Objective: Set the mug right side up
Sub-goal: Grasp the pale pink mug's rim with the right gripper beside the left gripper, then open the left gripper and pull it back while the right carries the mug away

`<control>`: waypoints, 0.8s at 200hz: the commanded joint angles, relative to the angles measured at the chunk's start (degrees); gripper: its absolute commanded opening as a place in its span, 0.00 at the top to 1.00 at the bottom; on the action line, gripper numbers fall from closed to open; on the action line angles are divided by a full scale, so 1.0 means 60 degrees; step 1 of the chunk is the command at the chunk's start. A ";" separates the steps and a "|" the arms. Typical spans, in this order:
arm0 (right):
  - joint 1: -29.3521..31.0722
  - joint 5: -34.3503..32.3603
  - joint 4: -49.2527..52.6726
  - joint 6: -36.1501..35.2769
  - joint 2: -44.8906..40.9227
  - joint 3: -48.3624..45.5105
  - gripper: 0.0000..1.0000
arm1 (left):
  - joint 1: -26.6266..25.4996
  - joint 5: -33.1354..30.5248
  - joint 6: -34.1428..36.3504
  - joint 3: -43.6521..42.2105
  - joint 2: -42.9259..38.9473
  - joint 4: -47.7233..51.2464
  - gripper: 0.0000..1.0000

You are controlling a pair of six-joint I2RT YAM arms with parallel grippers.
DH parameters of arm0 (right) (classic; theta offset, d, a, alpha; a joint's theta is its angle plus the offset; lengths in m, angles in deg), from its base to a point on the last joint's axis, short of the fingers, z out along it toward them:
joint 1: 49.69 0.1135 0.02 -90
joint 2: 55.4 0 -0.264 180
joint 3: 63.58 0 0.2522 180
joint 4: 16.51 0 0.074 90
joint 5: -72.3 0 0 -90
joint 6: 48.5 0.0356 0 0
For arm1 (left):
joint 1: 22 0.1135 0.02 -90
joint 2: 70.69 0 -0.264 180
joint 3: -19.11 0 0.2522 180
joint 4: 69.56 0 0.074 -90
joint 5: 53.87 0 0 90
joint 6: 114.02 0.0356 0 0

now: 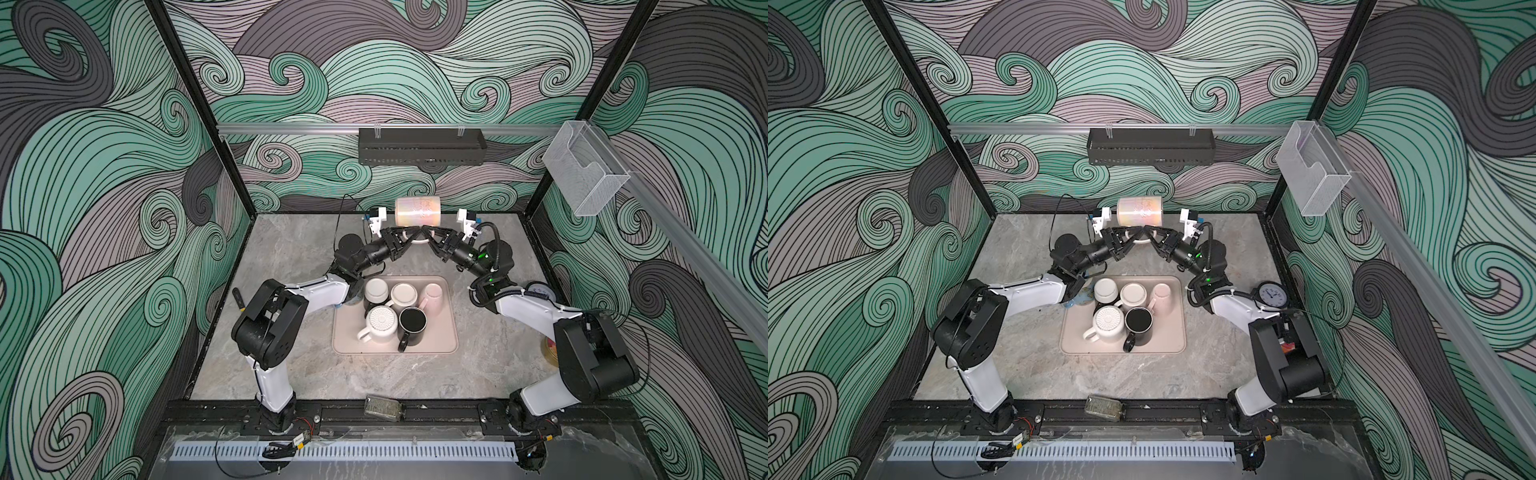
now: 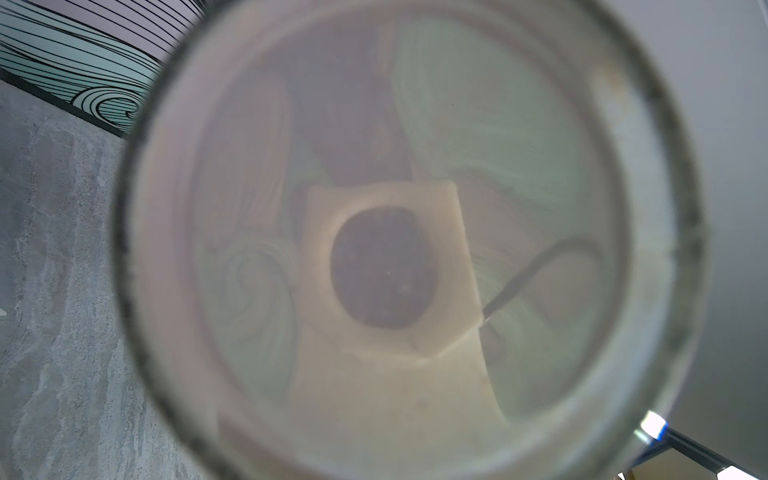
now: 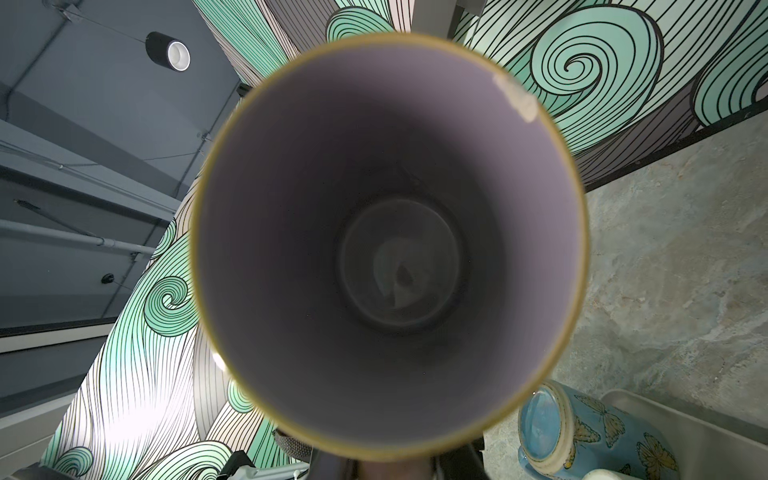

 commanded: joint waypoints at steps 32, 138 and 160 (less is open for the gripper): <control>-0.0013 -0.0312 -0.0435 -0.0081 -0.0023 0.0832 1.00 | 0.0030 0.0409 0.0744 0.0440 -0.0270 0.0090 0.43; -0.0811 0.0025 0.1810 -0.1243 0.0070 0.1240 1.00 | 0.1266 -0.3083 0.5826 0.0099 -0.4328 0.8272 0.02; -0.1210 -0.0136 0.3720 -0.2353 -0.0278 0.1443 1.00 | 0.2269 -0.2437 0.5271 -0.0509 -0.4910 0.8241 0.02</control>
